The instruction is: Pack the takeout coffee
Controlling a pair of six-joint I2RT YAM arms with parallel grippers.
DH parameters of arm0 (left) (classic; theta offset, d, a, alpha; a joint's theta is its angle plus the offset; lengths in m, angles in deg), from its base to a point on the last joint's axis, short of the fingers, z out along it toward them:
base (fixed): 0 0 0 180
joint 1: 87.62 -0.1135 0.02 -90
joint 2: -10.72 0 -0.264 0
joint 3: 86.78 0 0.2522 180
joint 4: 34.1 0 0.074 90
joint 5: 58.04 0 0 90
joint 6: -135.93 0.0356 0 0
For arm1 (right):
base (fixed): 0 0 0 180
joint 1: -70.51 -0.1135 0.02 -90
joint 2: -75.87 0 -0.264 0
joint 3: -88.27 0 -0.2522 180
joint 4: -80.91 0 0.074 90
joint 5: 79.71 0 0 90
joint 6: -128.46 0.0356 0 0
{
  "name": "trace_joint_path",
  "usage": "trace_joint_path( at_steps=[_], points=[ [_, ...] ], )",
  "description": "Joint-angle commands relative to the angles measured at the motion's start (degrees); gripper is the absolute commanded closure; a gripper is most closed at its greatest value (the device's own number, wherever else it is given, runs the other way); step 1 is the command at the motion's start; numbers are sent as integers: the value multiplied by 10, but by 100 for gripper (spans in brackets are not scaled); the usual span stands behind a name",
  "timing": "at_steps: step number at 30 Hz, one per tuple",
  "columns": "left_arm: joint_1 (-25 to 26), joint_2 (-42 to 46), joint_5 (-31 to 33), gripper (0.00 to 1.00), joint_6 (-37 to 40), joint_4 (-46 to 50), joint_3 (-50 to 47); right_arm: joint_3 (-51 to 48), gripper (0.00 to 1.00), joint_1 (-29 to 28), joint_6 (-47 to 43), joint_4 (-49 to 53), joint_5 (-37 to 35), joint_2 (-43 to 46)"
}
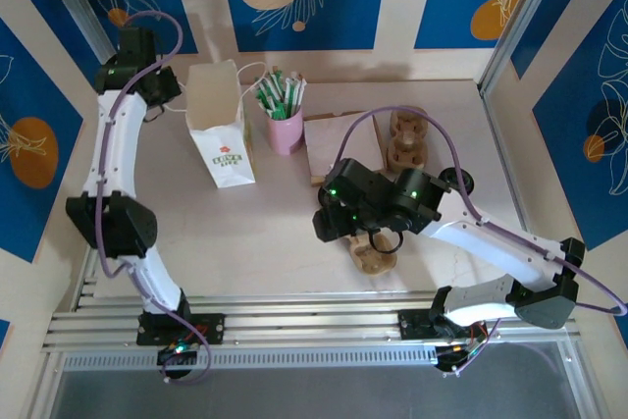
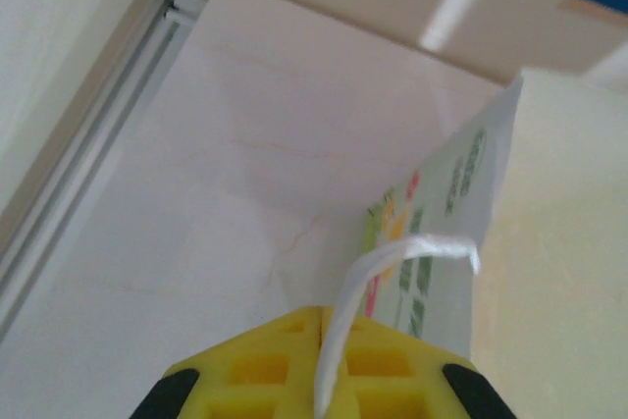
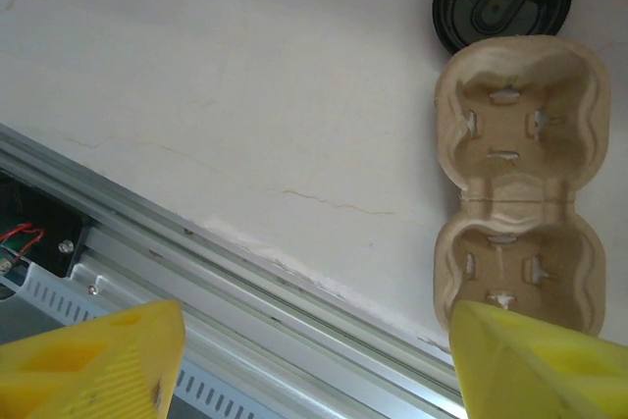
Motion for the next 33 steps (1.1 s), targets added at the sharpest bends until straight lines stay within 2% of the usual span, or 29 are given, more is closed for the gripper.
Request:
trace_joint_path(
  at_steps=[1,5,11,14,19,26,29,33],
  points=[
    [-4,118,-39,100,-46,-22,-83,7,28,-1,5,-27,16,-8],
    [1,242,-89,100,-100,-53,-218,54,28,5,5,-38,25,-43],
    [21,368,-101,100,-143,-40,-319,129,26,7,63,-100,80,-103],
    [31,411,-101,100,-161,-26,-344,181,25,5,120,-102,90,-144],
    [43,491,-123,100,-179,-60,-412,221,26,4,208,-129,124,-193],
    [52,565,-151,100,-215,-119,-459,321,27,8,289,-74,167,-277],
    [54,602,-128,100,-229,-133,-472,324,28,8,326,-64,183,-289],
    [54,615,-130,100,-239,-142,-488,290,30,-2,378,-69,194,-277]
  ],
)
